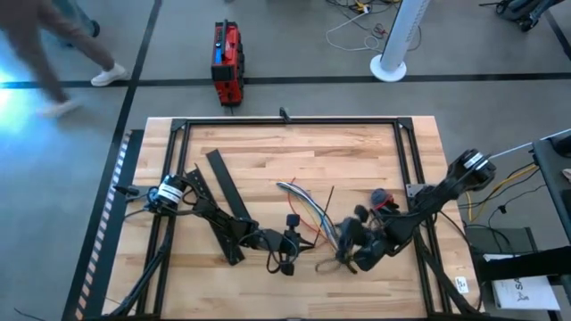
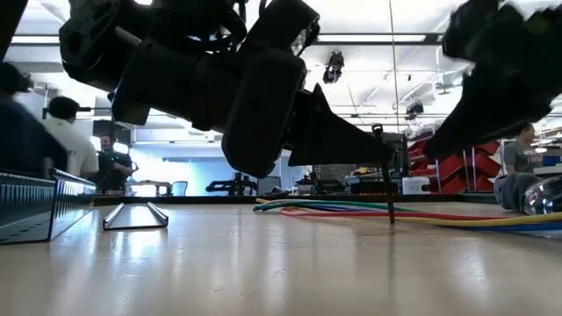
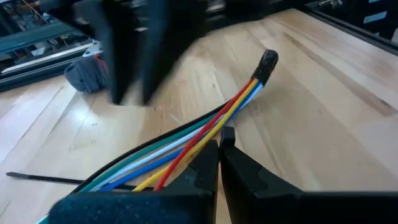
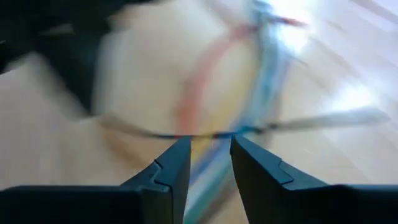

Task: Ziptie cables
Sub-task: Wrap the cable wires with the black zip tie

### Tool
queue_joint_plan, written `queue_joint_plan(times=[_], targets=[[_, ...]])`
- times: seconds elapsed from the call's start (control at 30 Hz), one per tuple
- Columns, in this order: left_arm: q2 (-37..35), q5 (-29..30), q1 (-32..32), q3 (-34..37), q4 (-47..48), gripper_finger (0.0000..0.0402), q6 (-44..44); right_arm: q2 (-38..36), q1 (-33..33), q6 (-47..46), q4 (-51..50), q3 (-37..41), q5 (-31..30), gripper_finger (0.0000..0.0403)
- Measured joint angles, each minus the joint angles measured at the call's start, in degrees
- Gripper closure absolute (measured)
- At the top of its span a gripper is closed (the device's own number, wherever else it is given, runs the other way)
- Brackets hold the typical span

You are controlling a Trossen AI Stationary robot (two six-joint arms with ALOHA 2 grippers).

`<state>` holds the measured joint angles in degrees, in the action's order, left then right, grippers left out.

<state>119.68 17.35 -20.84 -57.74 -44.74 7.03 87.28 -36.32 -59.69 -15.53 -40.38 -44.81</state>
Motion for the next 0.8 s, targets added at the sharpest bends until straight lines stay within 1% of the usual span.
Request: queue_joint_plan(times=[0.07,0.17,0.23,0.3,0.43,0.53,0.6,0.7,0.8], targets=[[-0.02,0.02,0.00,0.00,-0.10,0.0401,0.00,-1.15,0.05,-6.83,-7.95,0.00,-1.34,0.0299],[-0.02,0.02,0.00,0.02,-0.03,0.0401,0.00,-4.12,-0.04,-15.69,-18.08,0.02,-3.28,0.0283],[-0.02,0.02,0.00,0.02,-0.03,0.0401,0.04,-6.52,0.26,-18.95,-21.79,0.02,-3.78,0.0269],[-0.02,0.02,0.07,0.02,-0.03,0.0401,0.13,-8.84,1.00,-19.99,-23.10,0.16,-3.54,0.0253],[-0.02,0.04,0.13,0.02,-0.08,0.0401,0.98,-12.25,4.59,-16.62,-22.96,0.53,-1.58,0.0225],[-0.02,0.04,0.15,0.02,-0.10,0.0401,1.02,-13.38,8.46,-12.51,-22.57,1.10,-0.03,0.0211],[-0.02,0.04,0.17,0.02,-0.10,0.0401,1.03,-14.03,11.18,-8.56,-20.26,2.19,1.37,0.0207],[-0.02,0.04,0.17,0.02,-0.05,0.0401,1.03,-14.72,15.03,-0.08,-10.65,5.46,5.34,0.0204],[-0.02,0.04,0.21,0.02,-0.03,0.0402,1.05,-15.16,19.41,8.78,3.25,10.29,12.97,0.0204]])
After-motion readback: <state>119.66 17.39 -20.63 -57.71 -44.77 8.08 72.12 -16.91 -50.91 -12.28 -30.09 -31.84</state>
